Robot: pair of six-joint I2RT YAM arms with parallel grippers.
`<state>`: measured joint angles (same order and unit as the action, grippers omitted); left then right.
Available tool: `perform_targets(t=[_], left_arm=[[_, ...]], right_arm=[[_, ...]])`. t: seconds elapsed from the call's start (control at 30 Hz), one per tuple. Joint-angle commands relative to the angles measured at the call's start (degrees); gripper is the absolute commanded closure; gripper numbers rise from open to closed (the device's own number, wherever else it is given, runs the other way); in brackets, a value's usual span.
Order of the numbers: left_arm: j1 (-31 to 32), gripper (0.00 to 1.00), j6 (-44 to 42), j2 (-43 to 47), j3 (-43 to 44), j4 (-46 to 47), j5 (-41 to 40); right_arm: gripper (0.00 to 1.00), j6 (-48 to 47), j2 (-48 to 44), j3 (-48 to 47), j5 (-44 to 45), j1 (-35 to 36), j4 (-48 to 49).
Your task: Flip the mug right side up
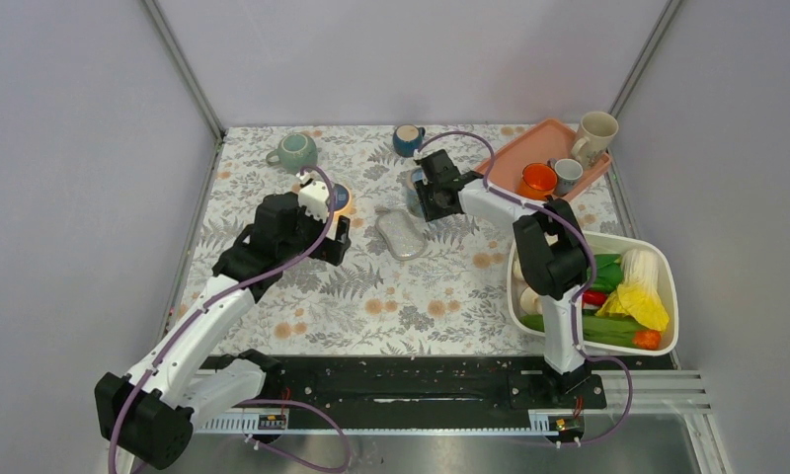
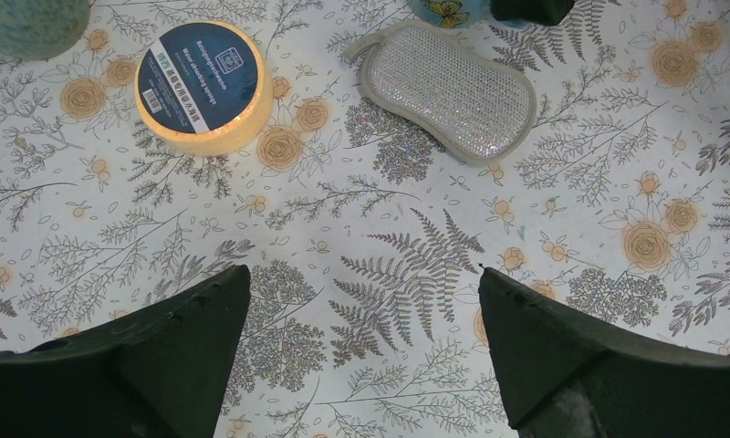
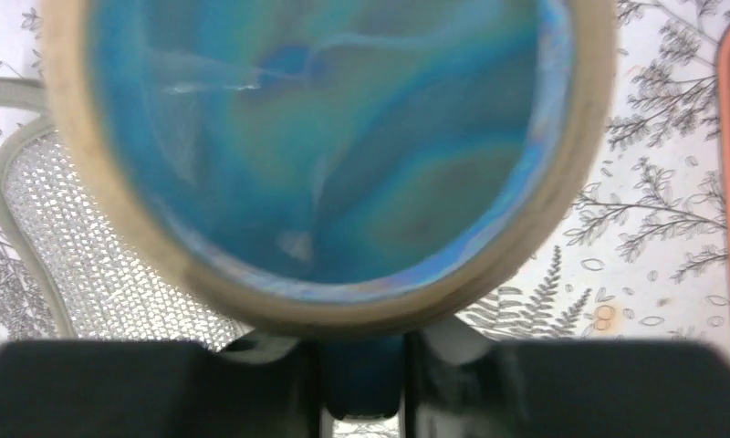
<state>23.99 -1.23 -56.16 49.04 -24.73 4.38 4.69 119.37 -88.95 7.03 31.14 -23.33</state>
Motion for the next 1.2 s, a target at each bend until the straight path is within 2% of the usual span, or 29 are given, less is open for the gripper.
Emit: perform_targets(t=[0.0,0.07,0.2,0.27,0.33,0.43,0.57,0.67,0.77,0.87,1.0,1.07,1.17], left_arm=[[-0.26,0.01,-0.88,1.61,-0.39,3.20,-0.30],[-0.27,0.01,-2.85,2.01,-0.67,3.14,1.18],[-0.08,0.03,-14.22,3.73,-2.92,4.44,6.88],[-0.03,0.03,-24.14,4.79,-4.09,7.13,10.47],[-0.04,0.03,-33.26,5.87,-5.67,12.50,12.82],[0.09,0.03,-43.83,6.75,-9.88,25.81,14.25],[0.49,0.02,-50.87,5.75,-13.60,42.49,16.69],[0.98,0.02,-54.76,4.10,-16.32,50.58,19.16],[1.89,0.02,-56.77,3.29,-18.38,56.94,20.95],[3.39,0.02,-58.81,1.74,-20.53,67.13,20.41],[6.10,0.04,-66.65,-0.68,-22.87,79.67,17.43],[6.91,0.03,-68.68,-2.21,-23.01,83.30,15.91],[7.83,0.05,-68.81,-2.68,-21.76,82.39,14.50]], right_arm=[[0.83,1.29,-1.24,-3.96,1.98,0.24,3.77],[1.00,1.32,-2.69,-3.95,0.80,0.24,3.15],[1.00,3.64,-7.95,-4.66,-6.33,0.09,0.38],[1.00,5.71,-11.27,-5.48,-13.68,-0.16,-1.03],[1.00,8.75,-14.89,-6.04,-20.90,-0.62,-2.01],[1.00,14.92,-20.23,-5.09,-30.08,-1.66,-2.10],[1.00,21.82,-26.51,-1.68,-38.58,-2.17,-0.46],[1.00,28.74,-29.71,1.78,-42.32,-2.20,4.50],[1.00,35.41,-32.18,4.76,-44.18,-2.22,10.00],[1.00,40.38,-34.73,7.22,-45.10,-2.24,15.32],[1.00,42.19,-36.89,9.01,-45.45,-2.22,17.85],[1.00,42.76,-37.47,9.74,-45.67,-2.22,19.05],[1.00,44.57,-37.87,10.38,-46.79,-2.21,21.02]])
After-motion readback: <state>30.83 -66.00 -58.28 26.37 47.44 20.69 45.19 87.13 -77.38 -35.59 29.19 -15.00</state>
